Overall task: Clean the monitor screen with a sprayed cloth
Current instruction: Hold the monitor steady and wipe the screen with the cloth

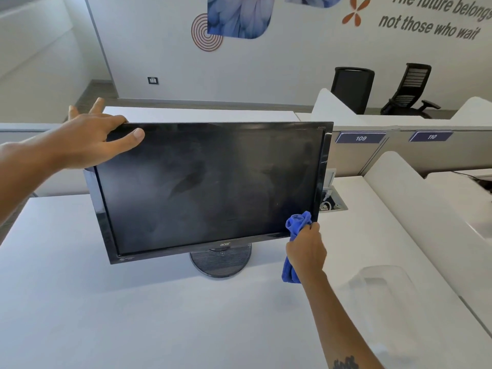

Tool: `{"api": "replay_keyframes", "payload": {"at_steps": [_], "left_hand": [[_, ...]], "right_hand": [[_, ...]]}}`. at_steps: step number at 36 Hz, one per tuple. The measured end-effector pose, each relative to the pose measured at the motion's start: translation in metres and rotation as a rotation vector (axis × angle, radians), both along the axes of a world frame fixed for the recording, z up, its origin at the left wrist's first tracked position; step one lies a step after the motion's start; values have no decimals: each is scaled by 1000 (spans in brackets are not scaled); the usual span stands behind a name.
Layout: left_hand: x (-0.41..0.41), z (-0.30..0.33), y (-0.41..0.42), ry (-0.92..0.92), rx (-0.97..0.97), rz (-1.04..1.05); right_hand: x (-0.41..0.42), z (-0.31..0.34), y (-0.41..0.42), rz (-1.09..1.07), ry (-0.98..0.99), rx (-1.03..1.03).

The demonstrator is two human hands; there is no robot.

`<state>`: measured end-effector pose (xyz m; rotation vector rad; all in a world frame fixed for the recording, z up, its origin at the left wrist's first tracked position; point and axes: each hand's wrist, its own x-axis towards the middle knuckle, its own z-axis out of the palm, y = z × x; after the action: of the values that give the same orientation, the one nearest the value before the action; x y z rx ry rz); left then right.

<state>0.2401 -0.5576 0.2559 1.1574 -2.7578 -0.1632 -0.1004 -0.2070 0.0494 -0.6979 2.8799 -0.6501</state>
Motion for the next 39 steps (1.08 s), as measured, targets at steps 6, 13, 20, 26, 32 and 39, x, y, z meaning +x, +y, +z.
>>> {"api": "replay_keyframes", "payload": {"at_steps": [6, 13, 20, 26, 32, 39], "left_hand": [[-2, 5, 8, -26, 11, -4], [1, 5, 10, -19, 12, 17], [2, 9, 20, 38, -89, -1], [2, 9, 24, 83, -111, -43], [4, 7, 24, 87, -119, -45], [5, 8, 22, 61, -110, -45]], "right_hand": [[63, -6, -25, 101, -47, -5], [128, 1, -54, 372, -35, 109], [167, 5, -74, 586, 9, 214], [200, 7, -89, 723, 55, 187], [243, 5, -109, 855, 71, 139], [298, -5, -138, 957, -2, 17]]}}
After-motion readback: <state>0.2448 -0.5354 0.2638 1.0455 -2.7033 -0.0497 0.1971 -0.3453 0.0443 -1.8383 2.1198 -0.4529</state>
